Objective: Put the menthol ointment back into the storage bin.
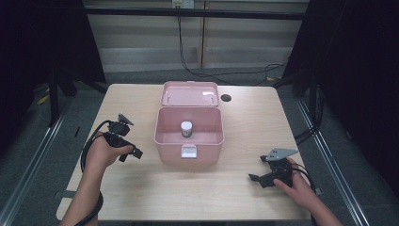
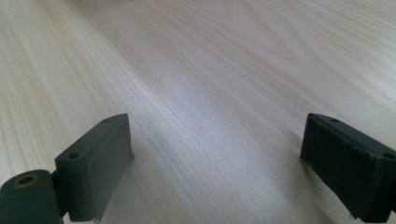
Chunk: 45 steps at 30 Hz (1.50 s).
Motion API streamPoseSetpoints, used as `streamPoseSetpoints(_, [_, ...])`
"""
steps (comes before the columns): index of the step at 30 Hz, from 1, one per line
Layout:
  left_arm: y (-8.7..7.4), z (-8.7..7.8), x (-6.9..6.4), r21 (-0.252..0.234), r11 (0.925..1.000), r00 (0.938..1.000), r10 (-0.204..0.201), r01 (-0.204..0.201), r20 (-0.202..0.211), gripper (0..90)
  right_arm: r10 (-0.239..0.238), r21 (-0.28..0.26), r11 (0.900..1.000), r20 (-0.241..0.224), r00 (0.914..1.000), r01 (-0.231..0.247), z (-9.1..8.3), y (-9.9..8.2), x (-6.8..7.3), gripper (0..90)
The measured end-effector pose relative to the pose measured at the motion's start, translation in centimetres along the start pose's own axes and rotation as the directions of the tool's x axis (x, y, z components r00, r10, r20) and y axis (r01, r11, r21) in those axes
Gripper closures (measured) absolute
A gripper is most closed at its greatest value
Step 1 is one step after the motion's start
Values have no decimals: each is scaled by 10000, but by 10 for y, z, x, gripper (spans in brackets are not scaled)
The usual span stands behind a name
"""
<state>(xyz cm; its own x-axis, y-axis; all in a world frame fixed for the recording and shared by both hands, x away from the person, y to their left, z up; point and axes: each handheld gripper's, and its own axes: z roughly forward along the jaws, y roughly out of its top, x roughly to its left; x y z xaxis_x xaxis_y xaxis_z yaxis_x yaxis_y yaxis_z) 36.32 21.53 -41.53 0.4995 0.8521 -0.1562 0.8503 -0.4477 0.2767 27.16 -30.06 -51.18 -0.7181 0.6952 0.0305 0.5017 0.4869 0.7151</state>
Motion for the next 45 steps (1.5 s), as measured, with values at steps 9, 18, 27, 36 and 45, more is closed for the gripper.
streamPoseSetpoints(9, [-12,24,-5,-240,9986,9988,483,-482,56,205,1,-3,10000,1,10000,-1,0,0,0,84])
streamPoseSetpoints(18, [-26,52,-9,-463,9957,9967,805,-801,83,208,2,0,10000,8,10000,-2,0,0,0,84])
streamPoseSetpoints(27, [-36,60,-13,-1188,9845,9914,1249,-1288,-393,173,2,-2,10000,10,10000,-2,0,0,0,84])
streamPoseSetpoints(36, [-49,67,-17,-2306,9594,9852,1445,-1623,-920,118,27,-12,10000,11,10000,-27,0,0,0,84])
streamPoseSetpoints(45, [-59,74,-16,-3287,9291,9841,1424,-1697,-1058,31,34,-7,10000,26,10000,-34,0,0,0,84])
